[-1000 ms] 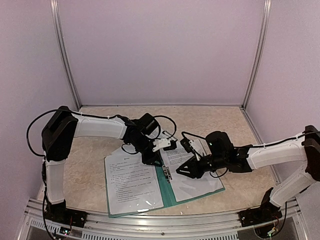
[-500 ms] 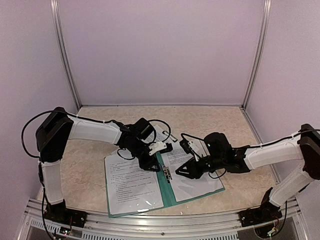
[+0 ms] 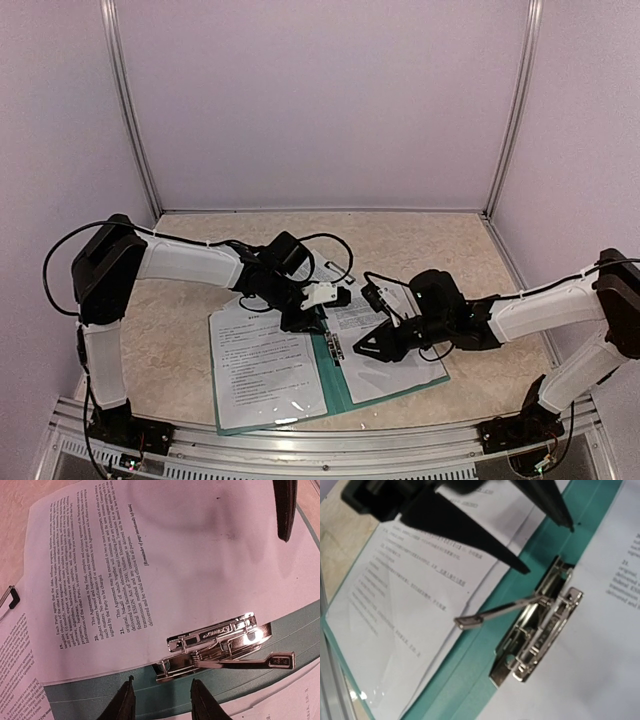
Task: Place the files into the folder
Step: Clamp the file at the center of the board.
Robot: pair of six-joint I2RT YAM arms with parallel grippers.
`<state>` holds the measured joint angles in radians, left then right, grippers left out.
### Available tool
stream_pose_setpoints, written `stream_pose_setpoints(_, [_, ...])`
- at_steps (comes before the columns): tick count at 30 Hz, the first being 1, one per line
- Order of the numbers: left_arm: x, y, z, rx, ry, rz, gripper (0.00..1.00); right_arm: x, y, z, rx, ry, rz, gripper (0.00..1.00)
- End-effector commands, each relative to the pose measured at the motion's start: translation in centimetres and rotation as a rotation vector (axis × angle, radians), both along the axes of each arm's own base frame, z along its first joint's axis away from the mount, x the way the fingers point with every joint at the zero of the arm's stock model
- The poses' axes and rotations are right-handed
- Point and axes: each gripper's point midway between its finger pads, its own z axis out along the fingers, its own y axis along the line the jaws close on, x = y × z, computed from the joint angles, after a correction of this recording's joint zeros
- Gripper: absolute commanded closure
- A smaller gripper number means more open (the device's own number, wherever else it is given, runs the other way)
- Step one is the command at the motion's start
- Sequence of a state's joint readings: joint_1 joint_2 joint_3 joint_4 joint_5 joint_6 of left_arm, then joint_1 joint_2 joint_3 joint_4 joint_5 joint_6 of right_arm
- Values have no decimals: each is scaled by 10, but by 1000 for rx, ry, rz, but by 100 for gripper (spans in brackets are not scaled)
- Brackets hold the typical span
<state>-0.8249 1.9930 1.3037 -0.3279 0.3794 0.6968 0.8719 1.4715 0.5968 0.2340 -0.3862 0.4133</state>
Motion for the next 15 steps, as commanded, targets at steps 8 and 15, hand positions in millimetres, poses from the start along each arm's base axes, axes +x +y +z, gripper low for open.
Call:
stream_pose_setpoints(8, [-13,-2,-13,36,-25,-177,63,-5,-9,-1,27,-1,-8,70])
stream_pose_setpoints(15, [-11,-7,-16,35,-33,-216,64,-6,-10,-1,31,2,-14,70])
